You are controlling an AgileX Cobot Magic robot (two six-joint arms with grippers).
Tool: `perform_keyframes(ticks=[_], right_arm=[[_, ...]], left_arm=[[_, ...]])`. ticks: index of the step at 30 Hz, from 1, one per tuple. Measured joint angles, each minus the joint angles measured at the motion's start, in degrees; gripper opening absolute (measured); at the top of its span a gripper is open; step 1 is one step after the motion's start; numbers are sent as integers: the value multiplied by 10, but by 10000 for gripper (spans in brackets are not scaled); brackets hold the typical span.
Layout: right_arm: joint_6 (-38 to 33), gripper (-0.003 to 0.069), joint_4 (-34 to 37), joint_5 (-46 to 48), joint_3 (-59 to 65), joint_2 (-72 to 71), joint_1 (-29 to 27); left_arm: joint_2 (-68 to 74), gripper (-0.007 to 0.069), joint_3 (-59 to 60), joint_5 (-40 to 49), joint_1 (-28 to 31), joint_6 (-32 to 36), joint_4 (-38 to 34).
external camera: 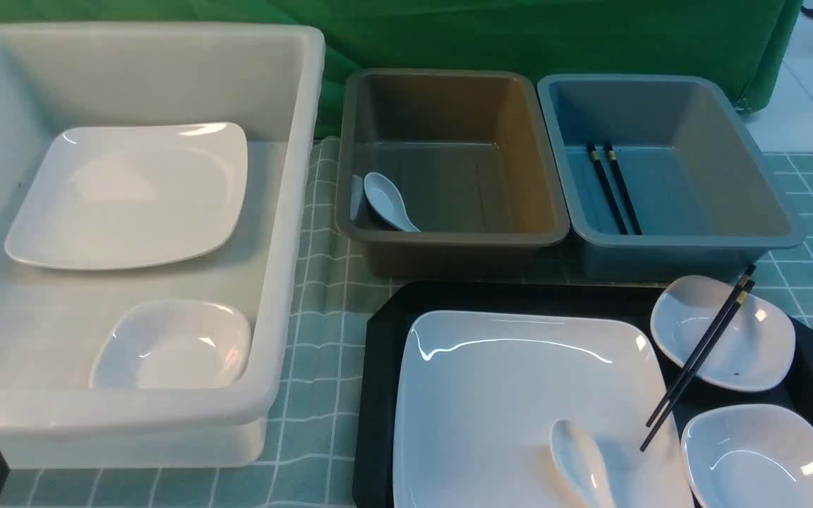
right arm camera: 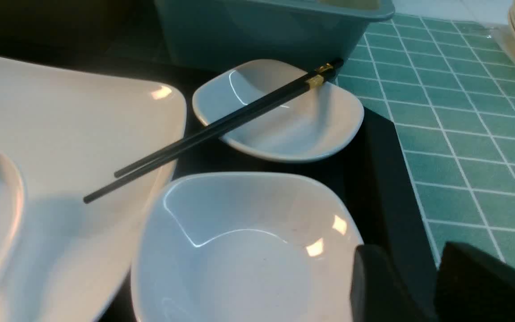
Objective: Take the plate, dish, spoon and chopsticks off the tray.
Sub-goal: Use the right arm to grab a pair of chopsticks from the plate
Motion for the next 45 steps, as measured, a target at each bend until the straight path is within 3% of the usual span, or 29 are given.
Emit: perform_keyframes(ticks=[13,18,23,32,34,37,38,39,40,43,45], right_arm=[[0,245,0,0,0,0,0],[0,245,0,0,0,0,0],[0,245,0,0,0,0,0],[3,245,11,-8,0,0,0],[36,245,49,-40,0,0,0],[123,245,109,-111,0,0,0],[217,245,144,-159,0,0,0],[217,245,144,-159,0,0,0],[294,245,160,-207,0,0,0],[329,245,169,-242,0,0,0],[346,245,172,-272,0,0,0]], left_arm=[[0,17,0,-5,0,8,1],[0,17,0,-92,0,-35,-74],[0,17,0,-219,0,-157,-189],[0,17,0,-411,0,-254,-199],[0,17,0,-451,0,-283,-187],[-1,17,-27,-446,0,-314,-185],[0,17,-71,-417,0,-323,-181],[0,17,-71,-417,0,-324,-180],[11,17,-130,-372,0,-328,-168],[40,17,-191,-323,0,-329,-147],[99,17,-274,-245,0,-329,-101]])
